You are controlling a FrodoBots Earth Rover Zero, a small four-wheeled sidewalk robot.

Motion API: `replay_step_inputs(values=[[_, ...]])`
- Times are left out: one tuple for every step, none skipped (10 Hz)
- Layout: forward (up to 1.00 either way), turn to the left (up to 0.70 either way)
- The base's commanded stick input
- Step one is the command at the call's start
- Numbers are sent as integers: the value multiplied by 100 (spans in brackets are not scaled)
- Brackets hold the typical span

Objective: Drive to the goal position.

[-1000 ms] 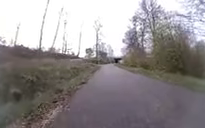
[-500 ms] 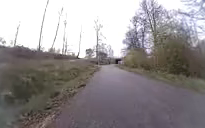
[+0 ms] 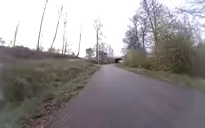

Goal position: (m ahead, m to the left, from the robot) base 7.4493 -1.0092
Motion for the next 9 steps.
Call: replay_step_inputs(values=[[70, 0], [70, 0], [70, 0], [70, 0], [70, 0], [70, 0], [70, 0], [70, 0], [70, 0]])
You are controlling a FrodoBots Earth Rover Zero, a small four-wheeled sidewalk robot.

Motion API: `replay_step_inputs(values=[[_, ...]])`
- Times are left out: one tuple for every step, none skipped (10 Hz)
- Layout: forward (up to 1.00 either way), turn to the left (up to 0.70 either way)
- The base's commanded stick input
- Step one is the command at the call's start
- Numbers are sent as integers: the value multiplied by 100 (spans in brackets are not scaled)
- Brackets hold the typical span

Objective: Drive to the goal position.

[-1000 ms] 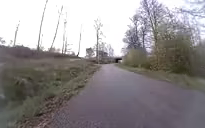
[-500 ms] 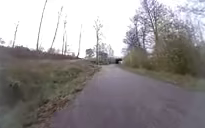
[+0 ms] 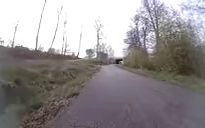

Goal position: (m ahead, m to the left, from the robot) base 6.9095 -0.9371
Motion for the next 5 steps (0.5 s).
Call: replay_step_inputs(values=[[70, 0], [70, 0], [70, 0], [70, -17], [70, -20]])
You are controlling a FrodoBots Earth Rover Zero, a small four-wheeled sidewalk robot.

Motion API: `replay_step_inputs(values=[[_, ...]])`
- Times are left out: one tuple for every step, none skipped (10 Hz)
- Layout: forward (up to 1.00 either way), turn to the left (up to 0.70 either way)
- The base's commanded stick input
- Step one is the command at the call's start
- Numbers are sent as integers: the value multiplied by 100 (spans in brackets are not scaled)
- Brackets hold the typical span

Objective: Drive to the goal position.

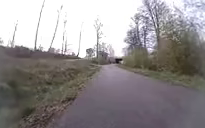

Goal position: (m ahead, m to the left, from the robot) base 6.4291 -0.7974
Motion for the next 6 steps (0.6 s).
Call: replay_step_inputs(values=[[70, -8], [70, 0], [70, 0], [70, 0], [70, 0], [70, 0]])
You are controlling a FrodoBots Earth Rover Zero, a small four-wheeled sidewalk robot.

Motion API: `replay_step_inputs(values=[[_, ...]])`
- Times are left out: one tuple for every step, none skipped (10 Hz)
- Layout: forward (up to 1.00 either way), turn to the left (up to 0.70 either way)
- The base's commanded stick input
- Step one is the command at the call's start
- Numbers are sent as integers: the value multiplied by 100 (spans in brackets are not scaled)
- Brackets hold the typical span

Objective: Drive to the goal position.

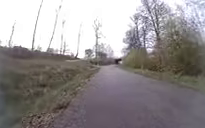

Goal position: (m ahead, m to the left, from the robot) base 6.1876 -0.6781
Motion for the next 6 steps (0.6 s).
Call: replay_step_inputs(values=[[70, 0], [70, 0], [70, 0], [70, 0], [70, 0], [70, 0]])
